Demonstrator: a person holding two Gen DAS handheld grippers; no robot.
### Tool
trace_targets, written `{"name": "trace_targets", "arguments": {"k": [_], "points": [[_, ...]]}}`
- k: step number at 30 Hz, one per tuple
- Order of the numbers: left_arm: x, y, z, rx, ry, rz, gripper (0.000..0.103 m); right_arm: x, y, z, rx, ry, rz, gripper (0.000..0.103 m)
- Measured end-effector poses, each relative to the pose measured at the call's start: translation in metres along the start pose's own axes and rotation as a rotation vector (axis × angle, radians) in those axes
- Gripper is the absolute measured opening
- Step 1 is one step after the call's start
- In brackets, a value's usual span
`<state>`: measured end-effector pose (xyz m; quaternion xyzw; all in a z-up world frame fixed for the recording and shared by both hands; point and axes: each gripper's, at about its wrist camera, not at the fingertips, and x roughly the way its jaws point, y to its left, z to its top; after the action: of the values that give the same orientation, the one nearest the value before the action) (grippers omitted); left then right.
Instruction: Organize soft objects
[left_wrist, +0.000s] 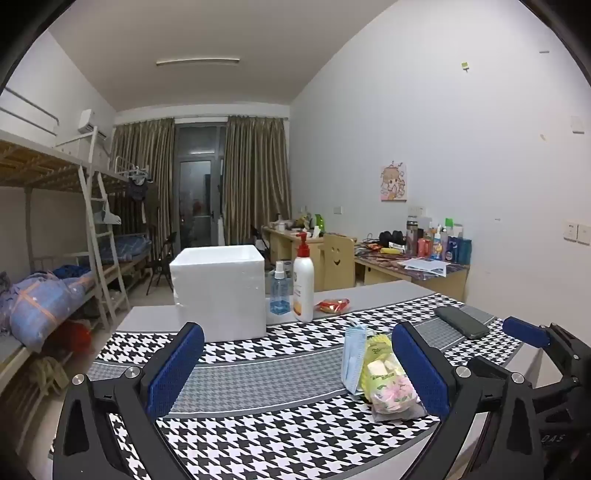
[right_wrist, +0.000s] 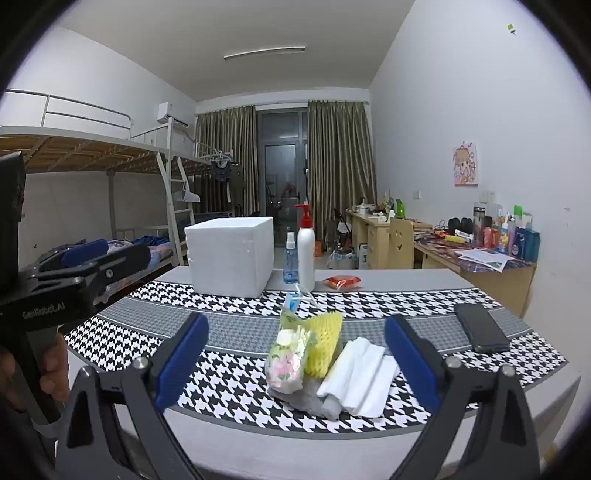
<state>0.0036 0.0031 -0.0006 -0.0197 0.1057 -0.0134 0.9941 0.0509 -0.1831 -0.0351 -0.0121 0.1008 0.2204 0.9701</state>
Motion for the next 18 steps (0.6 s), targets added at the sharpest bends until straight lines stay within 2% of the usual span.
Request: {"name": "trace_targets", "arguments": {"k": [2, 3, 18], "points": [[0.0054, -0.0029, 0.0002, 0.024, 0.008, 0.001, 0.102, -0.001, 0.0001, -0.0002, 0.001, 0.0, 0.002, 0.098], [-0.0022, -0.0063, 0.0, 0.043, -0.019, 0.007, 0.102, 0.0013, 0.0004, 0.0, -0.001, 0.014, -0.002, 0.098], [0.0006, -0.0115, -0.0033, 0.058, -0.002, -0.003, 0.102, -0.0005, -0.0034, 0.0019, 0.007, 0.013, -0.01, 0.098]]}}
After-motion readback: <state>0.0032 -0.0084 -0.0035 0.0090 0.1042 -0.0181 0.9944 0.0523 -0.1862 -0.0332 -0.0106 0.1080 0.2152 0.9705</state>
